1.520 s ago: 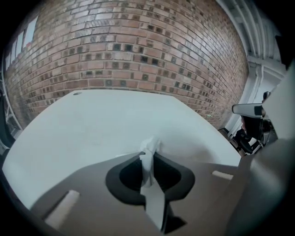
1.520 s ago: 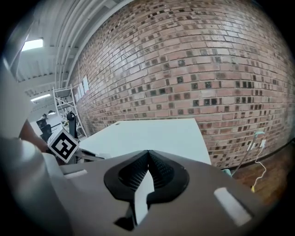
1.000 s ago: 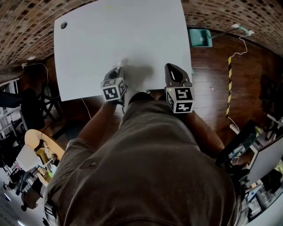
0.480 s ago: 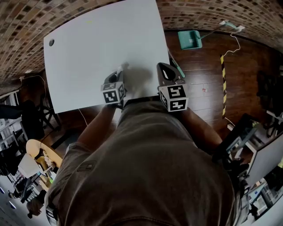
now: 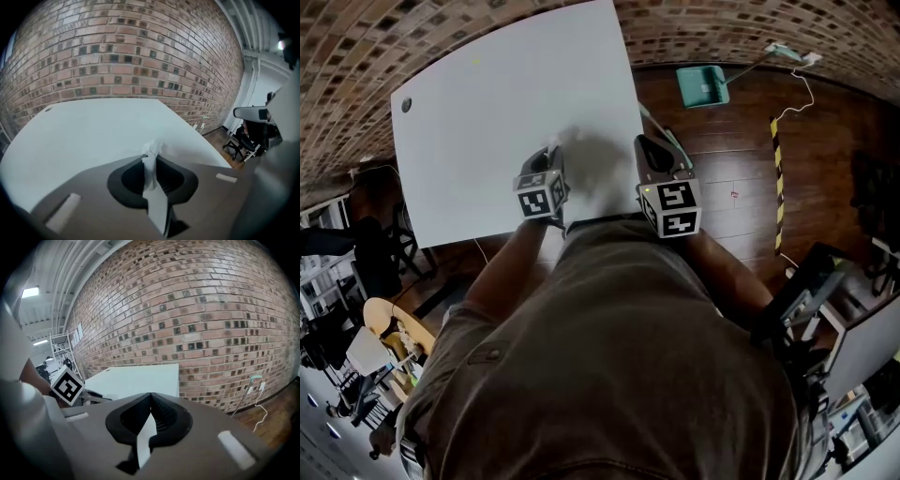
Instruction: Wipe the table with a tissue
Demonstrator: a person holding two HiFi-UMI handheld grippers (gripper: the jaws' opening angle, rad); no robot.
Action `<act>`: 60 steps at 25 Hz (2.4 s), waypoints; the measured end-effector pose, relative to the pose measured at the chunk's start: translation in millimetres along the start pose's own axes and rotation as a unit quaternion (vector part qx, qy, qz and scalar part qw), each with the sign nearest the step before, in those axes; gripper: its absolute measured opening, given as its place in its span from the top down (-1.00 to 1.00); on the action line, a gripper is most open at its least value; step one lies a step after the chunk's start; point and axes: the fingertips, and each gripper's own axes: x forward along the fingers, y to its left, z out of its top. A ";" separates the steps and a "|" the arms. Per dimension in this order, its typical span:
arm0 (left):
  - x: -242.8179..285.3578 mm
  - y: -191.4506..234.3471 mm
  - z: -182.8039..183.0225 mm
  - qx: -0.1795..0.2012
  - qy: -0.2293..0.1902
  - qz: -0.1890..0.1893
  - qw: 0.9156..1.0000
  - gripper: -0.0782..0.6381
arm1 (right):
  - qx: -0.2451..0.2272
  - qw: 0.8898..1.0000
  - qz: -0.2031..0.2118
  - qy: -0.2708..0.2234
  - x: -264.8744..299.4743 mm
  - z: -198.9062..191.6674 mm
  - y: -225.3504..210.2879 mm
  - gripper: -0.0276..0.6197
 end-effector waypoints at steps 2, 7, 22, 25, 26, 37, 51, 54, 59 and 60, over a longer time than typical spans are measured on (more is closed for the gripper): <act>5.5 1.7 13.6 0.004 -0.004 0.011 1.000 0.68 | 0.002 1.000 0.002 0.004 1.1 0.3 -6.1 0.87; 28.1 8.4 29.7 0.000 0.000 0.031 1.000 0.68 | 0.007 1.000 0.002 0.011 3.0 -0.1 -23.1 0.87; 54.6 -27.3 35.2 0.029 0.010 0.021 0.999 0.68 | 0.028 0.999 -0.011 0.022 3.4 -5.5 -64.2 0.87; 59.5 -54.9 32.3 0.051 0.012 -0.015 0.998 0.68 | 0.026 0.999 -0.014 0.020 2.4 -2.9 -63.5 0.87; 59.3 -62.3 32.6 0.059 0.013 -0.023 0.998 0.68 | 0.024 0.999 -0.015 0.020 2.0 -2.2 -63.1 0.87; 44.8 -40.5 23.2 0.048 0.004 -0.026 0.998 0.68 | 0.007 1.000 -0.015 0.017 4.8 2.3 -38.1 0.87; -22.8 102.9 -27.1 -0.054 -0.002 0.077 0.996 0.68 | -0.033 0.999 0.029 0.017 30.6 8.8 49.3 0.87; -39.8 128.4 -39.3 -0.063 -0.005 0.093 0.994 0.68 | -0.039 0.999 0.034 0.015 34.1 8.2 70.5 0.87; -52.9 139.9 -52.2 -0.061 -0.005 0.078 0.995 0.68 | -0.042 0.999 0.028 0.012 34.7 8.3 102.3 0.87; -52.8 138.0 -52.5 -0.057 -0.005 0.070 0.996 0.68 | -0.041 0.999 0.025 0.012 34.2 8.0 107.9 0.87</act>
